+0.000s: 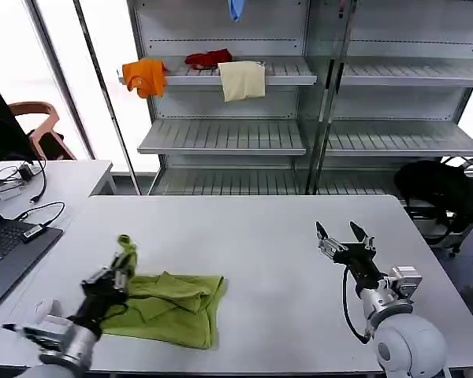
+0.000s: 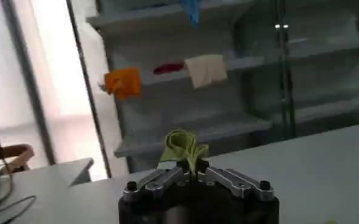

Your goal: Fold and organize the clothes.

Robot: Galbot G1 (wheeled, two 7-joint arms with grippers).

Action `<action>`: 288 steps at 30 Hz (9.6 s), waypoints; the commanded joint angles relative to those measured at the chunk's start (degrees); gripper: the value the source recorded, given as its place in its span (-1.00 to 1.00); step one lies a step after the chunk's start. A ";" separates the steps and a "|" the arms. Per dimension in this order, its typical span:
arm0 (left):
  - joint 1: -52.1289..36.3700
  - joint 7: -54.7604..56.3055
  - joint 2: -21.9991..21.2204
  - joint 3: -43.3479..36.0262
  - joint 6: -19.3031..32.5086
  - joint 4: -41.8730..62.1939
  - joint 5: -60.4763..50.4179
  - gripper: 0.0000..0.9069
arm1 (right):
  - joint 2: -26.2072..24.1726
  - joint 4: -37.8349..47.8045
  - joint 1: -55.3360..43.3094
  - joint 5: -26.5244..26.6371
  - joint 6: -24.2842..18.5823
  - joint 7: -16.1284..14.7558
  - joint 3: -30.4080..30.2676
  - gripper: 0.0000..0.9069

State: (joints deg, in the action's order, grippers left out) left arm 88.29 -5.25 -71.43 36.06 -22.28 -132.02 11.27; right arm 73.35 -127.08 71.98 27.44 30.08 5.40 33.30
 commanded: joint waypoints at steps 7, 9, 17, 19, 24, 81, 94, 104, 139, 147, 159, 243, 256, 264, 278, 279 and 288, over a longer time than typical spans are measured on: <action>-3.46 3.68 -0.93 -23.62 -3.36 5.40 -4.45 -1.00 | 0.38 0.84 0.45 -1.65 -0.12 -0.24 0.13 1.00; -3.43 3.63 -0.92 -24.16 -3.61 5.83 -4.59 -1.00 | 0.36 1.12 0.32 -1.87 -0.12 -0.27 0.17 1.00; -3.01 2.81 -0.24 -24.38 -5.15 6.44 -6.84 -1.00 | 0.82 2.57 -0.58 -2.28 -0.19 -0.26 -0.01 1.00; -2.92 2.51 -0.15 -24.31 -5.57 6.52 -7.26 -1.00 | 1.00 2.84 -0.74 -2.42 -0.24 -0.28 -0.14 1.00; -2.50 1.85 0.12 -24.14 -6.44 6.19 -8.91 1.00 | 1.12 3.36 -1.04 -2.57 -0.35 -0.31 -0.24 1.00; 1.83 1.19 1.78 5.12 -8.10 12.88 28.20 -0.96 | 0.33 4.33 -1.86 -3.90 -0.12 -0.03 -0.93 1.00; 1.66 1.06 0.28 4.74 -7.62 11.27 33.88 -0.98 | 0.19 4.38 -2.02 -4.71 -0.05 0.04 -0.97 1.00; 1.93 -1.07 -0.05 5.58 1.89 13.02 26.45 -1.00 | 0.19 4.32 -1.93 -4.94 -0.19 0.01 -0.71 1.00; -5.53 -8.12 4.42 0.88 18.50 13.12 -42.51 -1.00 | -1.01 7.65 1.84 -2.07 -4.78 -1.85 2.47 1.00; -13.06 -5.40 -1.85 -19.19 16.35 23.76 -41.81 -0.98 | -2.34 7.29 3.79 -0.82 -4.84 -1.49 4.95 1.00; -21.23 5.47 -0.43 -30.60 -1.44 20.42 -16.97 1.00 | -0.28 4.27 2.08 -3.91 -1.19 -0.41 1.09 1.00; -6.74 3.12 4.71 7.57 -3.37 3.63 10.75 1.00 | -3.42 11.38 -8.05 29.44 3.40 16.70 -16.08 1.00; -6.13 3.40 4.97 9.83 -2.82 4.23 17.01 1.00 | -7.16 4.69 -1.81 2.95 2.96 -3.06 -0.08 1.00; -8.41 3.40 5.14 9.87 -0.15 10.35 21.55 1.00 | -13.48 10.59 -1.72 -10.02 -3.21 -3.83 6.80 1.00; -13.52 3.09 5.62 5.22 2.24 15.85 19.57 1.00 | -12.32 16.99 -2.95 -11.43 -4.87 -3.84 6.30 1.00; -13.52 2.92 5.74 5.05 2.19 15.94 19.56 1.00 | -12.40 17.04 -2.94 -11.45 -4.92 -3.97 6.22 1.00; -14.30 2.38 6.17 3.86 2.08 16.20 20.33 1.00 | -12.31 17.65 -3.05 -13.05 -5.03 -4.44 5.89 1.00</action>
State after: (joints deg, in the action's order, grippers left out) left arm 75.22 -2.32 -65.30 41.38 -20.78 -117.05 31.13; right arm 61.24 -111.05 68.82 17.42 25.78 1.90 38.36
